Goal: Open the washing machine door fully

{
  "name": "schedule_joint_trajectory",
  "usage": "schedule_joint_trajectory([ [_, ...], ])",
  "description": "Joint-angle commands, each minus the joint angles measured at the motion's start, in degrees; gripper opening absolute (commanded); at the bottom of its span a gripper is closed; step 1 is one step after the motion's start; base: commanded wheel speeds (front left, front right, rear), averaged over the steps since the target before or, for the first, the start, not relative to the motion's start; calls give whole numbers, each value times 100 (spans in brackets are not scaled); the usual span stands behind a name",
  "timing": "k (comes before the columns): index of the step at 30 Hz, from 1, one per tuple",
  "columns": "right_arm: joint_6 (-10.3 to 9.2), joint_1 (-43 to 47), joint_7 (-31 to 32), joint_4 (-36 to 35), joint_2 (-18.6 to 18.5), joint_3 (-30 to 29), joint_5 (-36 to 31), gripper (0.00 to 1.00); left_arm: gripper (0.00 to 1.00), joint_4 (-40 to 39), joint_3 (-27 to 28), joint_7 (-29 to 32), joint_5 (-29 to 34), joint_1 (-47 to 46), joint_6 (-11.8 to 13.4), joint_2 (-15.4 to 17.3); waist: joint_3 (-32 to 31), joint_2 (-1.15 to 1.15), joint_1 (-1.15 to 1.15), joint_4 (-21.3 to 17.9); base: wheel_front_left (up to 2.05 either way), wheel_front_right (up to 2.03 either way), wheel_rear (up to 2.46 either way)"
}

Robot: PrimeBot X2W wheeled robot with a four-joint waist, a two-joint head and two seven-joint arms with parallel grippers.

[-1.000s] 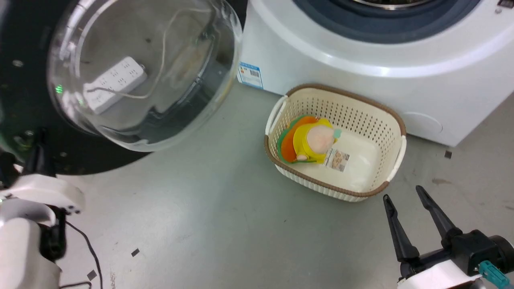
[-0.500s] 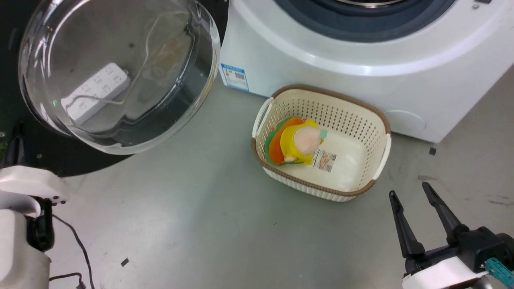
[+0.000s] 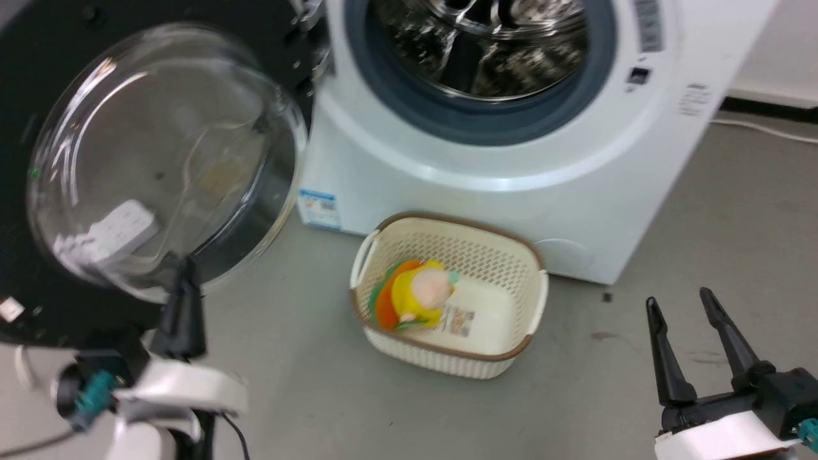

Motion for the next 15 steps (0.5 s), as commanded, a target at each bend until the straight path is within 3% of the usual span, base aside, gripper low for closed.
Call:
schedule_joint_trajectory([
  [1, 5, 34, -34, -41, 26, -26, -49, 100, 0, -89, -49, -30, 51, 150, -8, -38, -315, 0, 1, -341, 0, 0, 0],
  [8, 5, 249, -61, -55, 75, -121, -27, 100, 0, -508, -343, -30, 286, 865, 71, -420, -541, 0, 1, -741, 0, 0, 0],
  [15, 5, 369, -71, 28, 87, -112, 109, 100, 0, -511, -575, -30, 530, 1207, 185, -632, -584, 0, 1, -903, 0, 0, 0],
])
